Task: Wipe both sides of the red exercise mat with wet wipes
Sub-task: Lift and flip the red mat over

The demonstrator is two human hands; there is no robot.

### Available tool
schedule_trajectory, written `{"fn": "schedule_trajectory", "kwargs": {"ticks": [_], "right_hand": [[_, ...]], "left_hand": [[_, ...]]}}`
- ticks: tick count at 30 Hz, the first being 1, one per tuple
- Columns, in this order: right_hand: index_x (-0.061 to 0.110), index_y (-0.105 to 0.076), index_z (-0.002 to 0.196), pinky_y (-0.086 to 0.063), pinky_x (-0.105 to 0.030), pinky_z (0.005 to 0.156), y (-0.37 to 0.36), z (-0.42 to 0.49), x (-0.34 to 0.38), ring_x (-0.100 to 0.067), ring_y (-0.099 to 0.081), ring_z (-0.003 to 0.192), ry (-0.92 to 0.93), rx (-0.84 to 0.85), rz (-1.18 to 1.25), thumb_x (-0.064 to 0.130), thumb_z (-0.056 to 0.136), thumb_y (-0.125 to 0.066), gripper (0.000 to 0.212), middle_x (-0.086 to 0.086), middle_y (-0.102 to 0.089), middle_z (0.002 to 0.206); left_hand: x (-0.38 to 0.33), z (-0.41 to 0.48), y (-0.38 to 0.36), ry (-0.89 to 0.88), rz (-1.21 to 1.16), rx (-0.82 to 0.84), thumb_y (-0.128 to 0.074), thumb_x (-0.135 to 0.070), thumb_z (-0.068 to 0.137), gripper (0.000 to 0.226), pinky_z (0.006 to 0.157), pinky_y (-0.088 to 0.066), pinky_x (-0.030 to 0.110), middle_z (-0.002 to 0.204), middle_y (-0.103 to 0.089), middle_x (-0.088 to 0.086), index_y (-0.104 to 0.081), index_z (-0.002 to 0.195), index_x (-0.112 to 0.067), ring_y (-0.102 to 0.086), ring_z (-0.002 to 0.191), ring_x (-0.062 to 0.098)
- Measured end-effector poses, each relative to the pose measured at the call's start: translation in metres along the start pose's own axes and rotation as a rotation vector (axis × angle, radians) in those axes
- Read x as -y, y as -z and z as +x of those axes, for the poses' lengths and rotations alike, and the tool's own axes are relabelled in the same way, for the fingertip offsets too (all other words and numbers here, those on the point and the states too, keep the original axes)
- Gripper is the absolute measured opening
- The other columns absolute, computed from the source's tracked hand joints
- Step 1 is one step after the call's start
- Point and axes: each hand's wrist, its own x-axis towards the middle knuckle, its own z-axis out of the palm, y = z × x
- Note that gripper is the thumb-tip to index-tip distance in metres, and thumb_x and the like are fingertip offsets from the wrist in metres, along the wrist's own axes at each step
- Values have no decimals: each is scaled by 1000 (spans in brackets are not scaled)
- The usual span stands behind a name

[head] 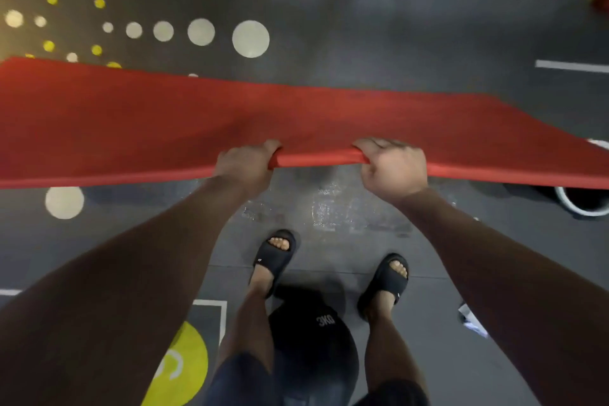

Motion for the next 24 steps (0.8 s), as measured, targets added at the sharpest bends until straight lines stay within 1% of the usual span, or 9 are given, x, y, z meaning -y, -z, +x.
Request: {"fn": "schedule_trajectory", "kwargs": {"ticks": [3,6,8,11,13,15,17,20,24], "right_hand": [[27,-69,108,-51,-32,58,45,-10,4,-31,-69,71,-25,17,-9,27,67,-53,44,1,-73,91],[28,-69,107,-51,-32,56,80,-24,9,-31,-69,65,-30,26,-28,29,67,-55,42,1,-73,89],[28,-71,105,-52,-31,56,96,-36,12,-29,-70,65,-26,25,-11,29,67,-56,41,2,-74,90],[31,-71,102,-51,-29,54,109,-51,15,-26,-70,66,-9,39,-2,30,67,-55,39,5,-75,90],[32,-70,106,-51,-29,56,108,-57,14,-25,-71,71,9,77,-4,32,70,-53,40,6,-75,94],[32,-69,108,-52,-31,58,97,-62,10,-27,-72,75,36,91,2,34,73,-46,42,6,-75,98],[30,-70,105,-53,-32,55,83,-64,6,-28,-71,72,38,95,29,36,71,-39,46,4,-75,95],[28,-71,96,-50,-29,49,56,-67,1,-27,-70,66,22,124,50,37,67,-39,45,3,-74,85],[23,-70,91,-49,-31,54,22,-70,-10,-29,-68,70,-14,137,109,33,66,-44,37,1,-70,80]], "left_hand": [[-12,-26,40,-19,4,26,-53,-30,96,50,95,-51,44,129,-64,10,-40,144,-41,-63,112,38],[-18,-50,70,-77,1,79,-56,-31,96,47,96,-51,41,130,-64,10,-47,141,-36,-62,115,37],[-21,-64,84,-119,8,116,-59,-33,95,43,94,-51,37,127,-66,9,-52,138,-33,-62,114,35],[-22,-76,94,-129,-8,225,-64,-33,92,32,82,-51,33,112,-70,6,-58,124,-32,-66,100,29],[-23,-76,95,-120,-2,325,-66,-33,90,29,76,-49,31,107,-69,3,-58,119,-32,-66,94,25],[-25,-73,90,-116,-4,403,-65,-32,91,29,80,-53,34,108,-67,2,-59,120,-32,-65,94,23],[-27,-67,79,-120,-17,414,-65,-32,92,32,88,-54,39,113,-66,2,-59,123,-31,-64,98,23],[-30,-55,53,-119,2,400,-64,-32,94,36,93,-52,42,120,-64,6,-56,129,-28,-62,108,28],[-39,-44,28,-90,41,400,-63,-35,94,28,93,-53,43,120,-64,9,-53,119,-28,-63,109,33]]}}
